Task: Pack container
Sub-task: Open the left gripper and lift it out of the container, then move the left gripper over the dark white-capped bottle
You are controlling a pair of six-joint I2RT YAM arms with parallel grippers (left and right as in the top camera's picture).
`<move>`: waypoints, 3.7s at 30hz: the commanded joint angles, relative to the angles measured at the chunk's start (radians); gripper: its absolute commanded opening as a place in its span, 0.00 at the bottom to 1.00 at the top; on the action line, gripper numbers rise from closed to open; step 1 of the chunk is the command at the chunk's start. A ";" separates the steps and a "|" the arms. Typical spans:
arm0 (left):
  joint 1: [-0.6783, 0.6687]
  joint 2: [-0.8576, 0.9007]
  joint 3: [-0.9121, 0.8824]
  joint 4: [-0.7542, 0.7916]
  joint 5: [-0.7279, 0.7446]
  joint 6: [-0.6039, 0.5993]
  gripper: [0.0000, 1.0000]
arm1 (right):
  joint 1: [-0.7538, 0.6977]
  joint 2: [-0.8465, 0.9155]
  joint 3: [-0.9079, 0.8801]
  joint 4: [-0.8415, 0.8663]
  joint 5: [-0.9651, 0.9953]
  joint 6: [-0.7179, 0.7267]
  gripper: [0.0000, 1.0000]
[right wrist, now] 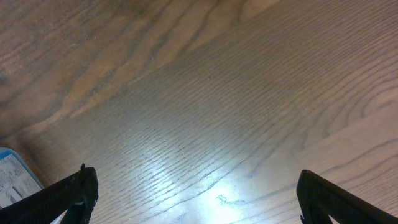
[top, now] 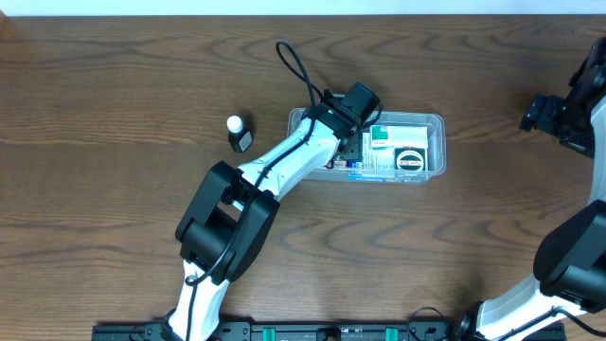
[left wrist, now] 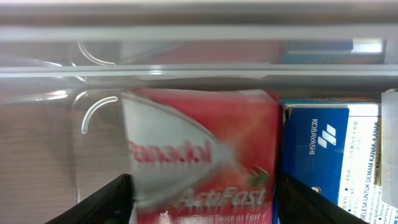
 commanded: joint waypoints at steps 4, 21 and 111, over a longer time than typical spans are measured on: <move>0.006 0.008 0.012 0.000 -0.002 -0.005 0.74 | -0.009 -0.001 0.017 0.000 0.005 -0.014 0.99; 0.006 0.008 0.012 0.008 0.048 -0.003 0.73 | -0.009 -0.001 0.017 0.000 0.005 -0.014 0.99; 0.488 -0.169 -0.010 -0.236 0.126 0.632 0.64 | -0.009 -0.001 0.017 0.000 0.005 -0.014 0.99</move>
